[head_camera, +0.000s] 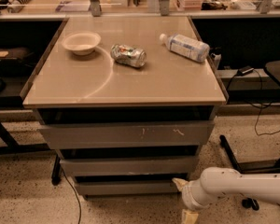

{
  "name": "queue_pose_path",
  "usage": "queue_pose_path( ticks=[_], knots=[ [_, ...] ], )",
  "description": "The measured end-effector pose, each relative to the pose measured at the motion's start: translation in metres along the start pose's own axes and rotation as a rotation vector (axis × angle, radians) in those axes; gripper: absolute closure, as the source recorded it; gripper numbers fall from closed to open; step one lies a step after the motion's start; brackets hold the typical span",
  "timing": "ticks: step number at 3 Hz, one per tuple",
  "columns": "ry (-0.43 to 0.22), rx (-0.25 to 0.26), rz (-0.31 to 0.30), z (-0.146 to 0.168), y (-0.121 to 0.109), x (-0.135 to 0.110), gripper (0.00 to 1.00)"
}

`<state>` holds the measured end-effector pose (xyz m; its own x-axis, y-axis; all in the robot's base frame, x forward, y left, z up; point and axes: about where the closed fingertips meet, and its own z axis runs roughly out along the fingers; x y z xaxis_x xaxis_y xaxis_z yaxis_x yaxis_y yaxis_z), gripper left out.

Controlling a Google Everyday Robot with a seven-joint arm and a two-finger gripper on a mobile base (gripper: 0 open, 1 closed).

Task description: Open bottom drawer

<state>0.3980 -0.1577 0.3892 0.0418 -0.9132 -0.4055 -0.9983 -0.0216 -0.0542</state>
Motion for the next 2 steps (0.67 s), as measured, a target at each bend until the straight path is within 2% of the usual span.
queue_pose_path(
  ticks=[1,2],
  knots=[
    [0.011,0.056,-0.037,0.042,-0.014,0.011,0.0],
    [0.011,0.136,-0.095,0.09,-0.055,0.029,0.0]
  ],
)
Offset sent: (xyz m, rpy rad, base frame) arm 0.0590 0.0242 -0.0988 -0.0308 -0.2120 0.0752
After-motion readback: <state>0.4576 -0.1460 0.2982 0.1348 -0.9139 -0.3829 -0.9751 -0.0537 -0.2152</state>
